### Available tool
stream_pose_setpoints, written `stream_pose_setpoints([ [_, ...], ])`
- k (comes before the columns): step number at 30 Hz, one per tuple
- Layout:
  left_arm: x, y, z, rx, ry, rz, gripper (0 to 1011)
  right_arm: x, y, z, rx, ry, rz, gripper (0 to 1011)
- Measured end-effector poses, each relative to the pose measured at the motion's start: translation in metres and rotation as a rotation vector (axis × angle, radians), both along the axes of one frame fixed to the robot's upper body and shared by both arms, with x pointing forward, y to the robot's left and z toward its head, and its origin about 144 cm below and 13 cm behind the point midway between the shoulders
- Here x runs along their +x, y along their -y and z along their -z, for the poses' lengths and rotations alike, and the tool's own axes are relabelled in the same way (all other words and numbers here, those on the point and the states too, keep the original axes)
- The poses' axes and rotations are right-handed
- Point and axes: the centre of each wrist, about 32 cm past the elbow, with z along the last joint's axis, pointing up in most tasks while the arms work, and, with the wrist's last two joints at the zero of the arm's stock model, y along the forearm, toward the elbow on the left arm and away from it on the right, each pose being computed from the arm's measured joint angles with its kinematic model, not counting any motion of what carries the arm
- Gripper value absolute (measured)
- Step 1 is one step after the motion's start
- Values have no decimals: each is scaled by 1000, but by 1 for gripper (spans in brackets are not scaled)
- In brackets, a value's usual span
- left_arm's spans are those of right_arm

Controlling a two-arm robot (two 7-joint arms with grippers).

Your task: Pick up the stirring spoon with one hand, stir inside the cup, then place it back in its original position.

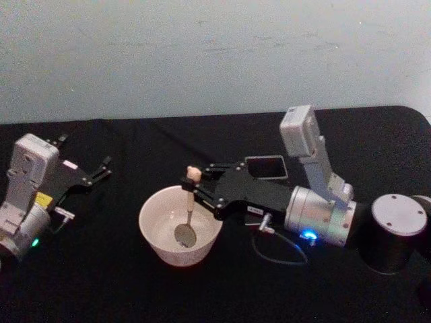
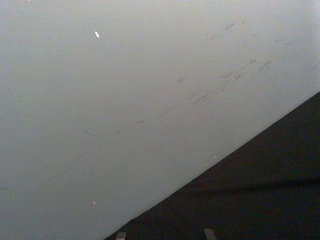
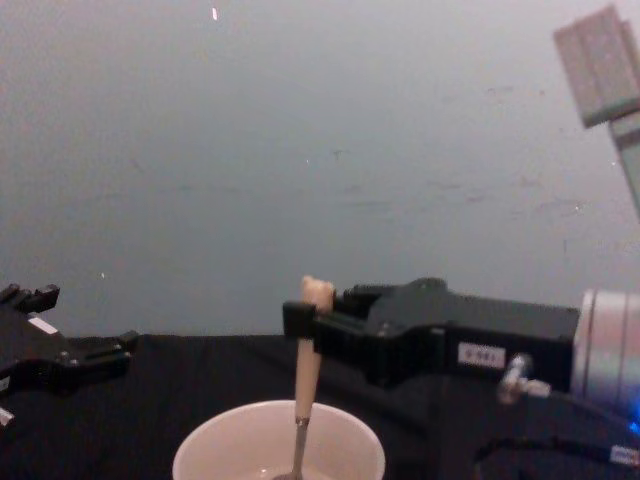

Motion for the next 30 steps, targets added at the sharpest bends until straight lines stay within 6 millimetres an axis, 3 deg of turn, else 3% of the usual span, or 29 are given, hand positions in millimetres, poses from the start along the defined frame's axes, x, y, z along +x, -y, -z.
stream_pose_setpoints([
  [21,0,0,0,0,0,0,1001,17,-30,11,-61,19,5,221],
  [30,0,0,0,0,0,0,1001,28,-29,10,-67,35,52,221],
])
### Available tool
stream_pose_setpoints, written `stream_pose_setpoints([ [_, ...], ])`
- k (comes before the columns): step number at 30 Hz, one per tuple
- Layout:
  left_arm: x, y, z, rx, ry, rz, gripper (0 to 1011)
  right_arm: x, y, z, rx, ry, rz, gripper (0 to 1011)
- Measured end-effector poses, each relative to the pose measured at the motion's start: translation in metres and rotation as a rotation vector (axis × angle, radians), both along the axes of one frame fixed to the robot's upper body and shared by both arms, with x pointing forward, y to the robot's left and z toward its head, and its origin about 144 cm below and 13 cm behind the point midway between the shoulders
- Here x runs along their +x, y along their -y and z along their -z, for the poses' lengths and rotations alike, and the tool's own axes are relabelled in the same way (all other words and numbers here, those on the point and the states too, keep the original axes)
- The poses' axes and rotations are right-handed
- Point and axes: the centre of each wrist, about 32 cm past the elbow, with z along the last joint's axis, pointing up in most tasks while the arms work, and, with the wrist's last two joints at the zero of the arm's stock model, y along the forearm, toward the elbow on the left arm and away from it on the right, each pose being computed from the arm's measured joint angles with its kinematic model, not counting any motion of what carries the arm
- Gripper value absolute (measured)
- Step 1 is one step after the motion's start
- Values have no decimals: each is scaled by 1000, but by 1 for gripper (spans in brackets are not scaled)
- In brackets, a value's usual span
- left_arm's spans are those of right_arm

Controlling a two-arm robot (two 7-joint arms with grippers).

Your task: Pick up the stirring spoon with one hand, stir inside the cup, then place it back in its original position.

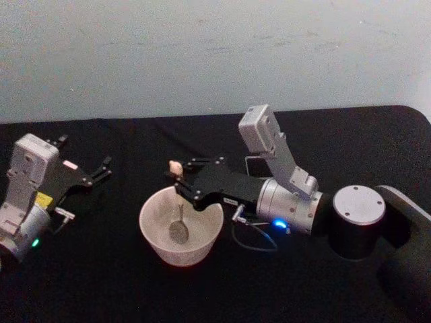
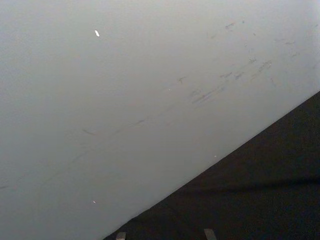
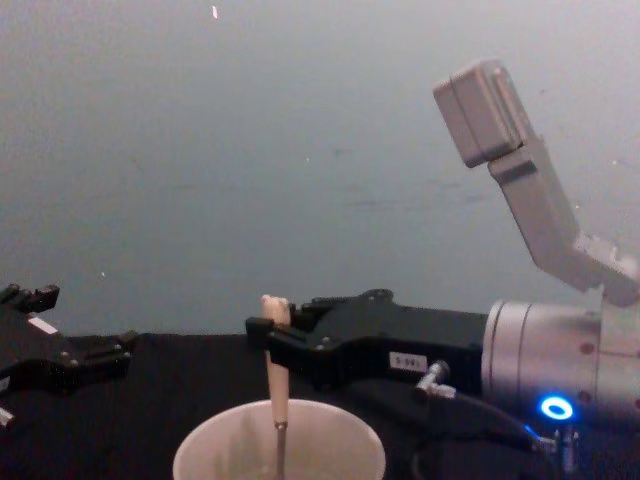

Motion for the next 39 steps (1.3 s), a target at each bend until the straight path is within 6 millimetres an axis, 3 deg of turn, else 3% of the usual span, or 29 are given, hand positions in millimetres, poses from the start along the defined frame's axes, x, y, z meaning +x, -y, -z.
stream_pose_setpoints([
  [8,0,0,0,0,0,0,1001,1,11,-4,1,8,22,221],
  [25,0,0,0,0,0,0,1001,-26,36,-14,20,-29,-29,221],
  [33,0,0,0,0,0,0,1001,-33,33,-15,28,-44,-65,221],
  [39,0,0,0,0,0,0,1001,-31,19,-14,40,-44,-87,221],
])
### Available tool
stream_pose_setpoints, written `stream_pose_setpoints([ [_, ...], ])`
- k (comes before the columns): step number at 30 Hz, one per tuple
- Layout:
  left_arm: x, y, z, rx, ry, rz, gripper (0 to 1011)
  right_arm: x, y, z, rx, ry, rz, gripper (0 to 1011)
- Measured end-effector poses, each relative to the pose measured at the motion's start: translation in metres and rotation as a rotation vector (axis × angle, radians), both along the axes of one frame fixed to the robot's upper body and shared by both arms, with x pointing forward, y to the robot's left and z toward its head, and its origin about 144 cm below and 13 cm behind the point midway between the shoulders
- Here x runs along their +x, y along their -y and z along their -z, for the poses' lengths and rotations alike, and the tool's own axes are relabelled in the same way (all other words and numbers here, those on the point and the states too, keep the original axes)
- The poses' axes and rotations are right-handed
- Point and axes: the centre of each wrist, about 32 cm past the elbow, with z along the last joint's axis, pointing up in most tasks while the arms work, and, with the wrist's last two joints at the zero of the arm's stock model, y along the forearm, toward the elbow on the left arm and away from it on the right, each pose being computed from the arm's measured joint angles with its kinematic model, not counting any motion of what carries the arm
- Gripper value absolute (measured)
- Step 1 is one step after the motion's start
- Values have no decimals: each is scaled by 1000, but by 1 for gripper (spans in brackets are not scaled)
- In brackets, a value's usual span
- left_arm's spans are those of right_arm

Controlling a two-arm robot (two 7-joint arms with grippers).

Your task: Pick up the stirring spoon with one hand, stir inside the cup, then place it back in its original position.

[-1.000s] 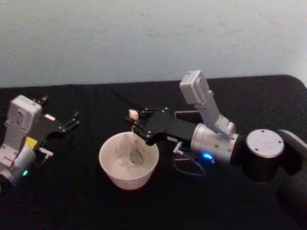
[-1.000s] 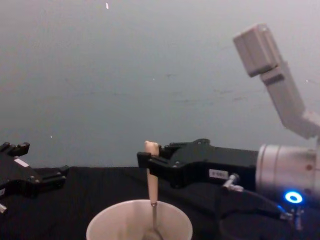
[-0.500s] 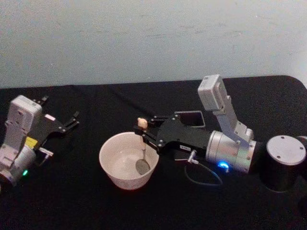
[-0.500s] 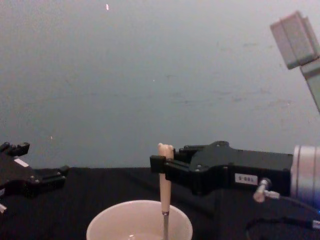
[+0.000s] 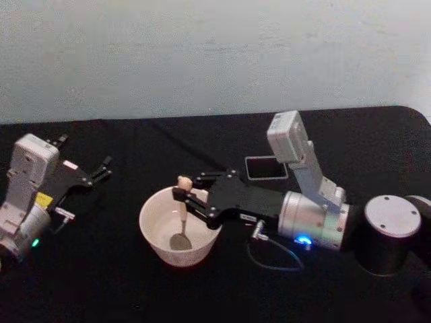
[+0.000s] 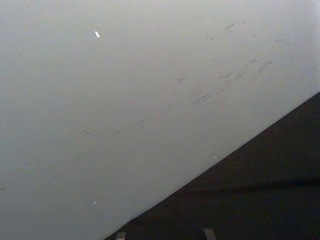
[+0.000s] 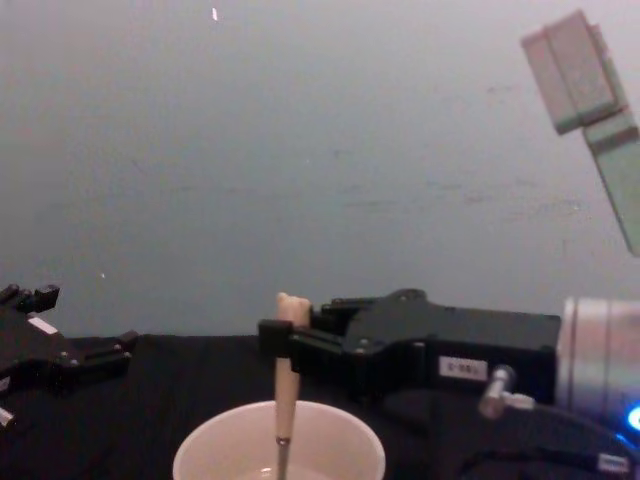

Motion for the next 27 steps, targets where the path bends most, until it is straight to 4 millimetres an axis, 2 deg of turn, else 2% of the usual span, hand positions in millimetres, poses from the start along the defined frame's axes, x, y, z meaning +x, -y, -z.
stream_pose_setpoints([
  [15,0,0,0,0,0,0,1001,24,-26,2,19,-4,43,221],
  [27,0,0,0,0,0,0,1001,44,-17,7,-12,18,129,221],
])
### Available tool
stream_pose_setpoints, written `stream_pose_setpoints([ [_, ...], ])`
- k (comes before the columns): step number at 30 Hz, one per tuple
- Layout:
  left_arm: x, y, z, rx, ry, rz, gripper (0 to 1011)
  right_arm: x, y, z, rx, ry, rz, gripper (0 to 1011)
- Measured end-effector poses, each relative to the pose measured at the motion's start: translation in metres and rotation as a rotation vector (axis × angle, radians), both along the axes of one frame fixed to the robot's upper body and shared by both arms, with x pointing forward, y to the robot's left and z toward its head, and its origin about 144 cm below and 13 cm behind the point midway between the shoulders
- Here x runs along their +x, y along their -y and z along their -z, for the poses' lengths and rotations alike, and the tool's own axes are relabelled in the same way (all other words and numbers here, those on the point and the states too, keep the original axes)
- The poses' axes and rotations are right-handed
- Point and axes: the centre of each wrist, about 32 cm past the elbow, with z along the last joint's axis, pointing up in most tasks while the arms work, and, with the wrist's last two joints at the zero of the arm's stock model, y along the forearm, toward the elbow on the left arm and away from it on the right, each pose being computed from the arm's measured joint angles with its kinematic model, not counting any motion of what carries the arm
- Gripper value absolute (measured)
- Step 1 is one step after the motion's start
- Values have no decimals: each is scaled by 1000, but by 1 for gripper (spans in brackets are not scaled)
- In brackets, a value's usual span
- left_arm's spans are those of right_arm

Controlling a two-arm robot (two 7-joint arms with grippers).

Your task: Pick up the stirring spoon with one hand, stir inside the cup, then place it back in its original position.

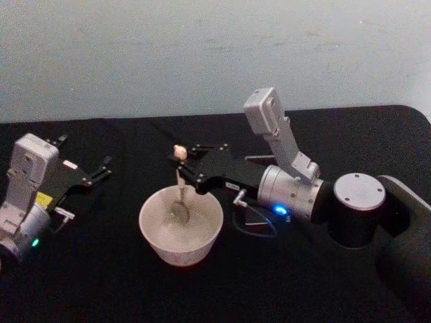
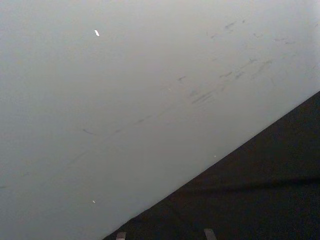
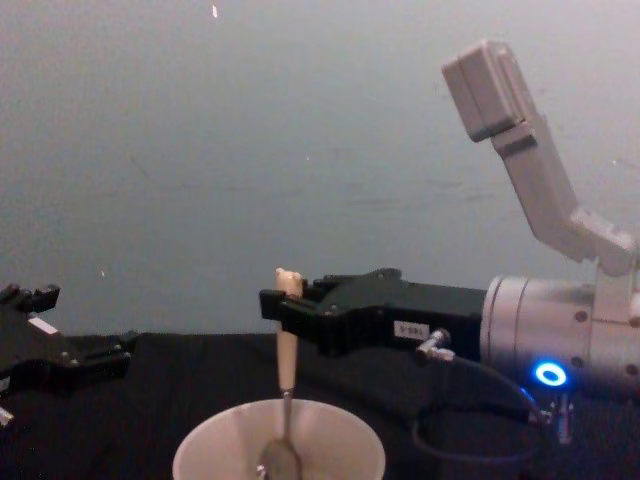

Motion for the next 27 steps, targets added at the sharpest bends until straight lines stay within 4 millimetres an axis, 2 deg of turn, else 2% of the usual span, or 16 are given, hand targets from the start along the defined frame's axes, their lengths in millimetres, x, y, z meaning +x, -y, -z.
stream_pose_setpoints([
  [11,0,0,0,0,0,0,1001,-2,19,-1,-16,7,19,221],
  [17,0,0,0,0,0,0,1001,-13,30,-3,-16,3,7,221],
  [27,0,0,0,0,0,0,1001,-31,37,-6,-3,-15,-47,221],
])
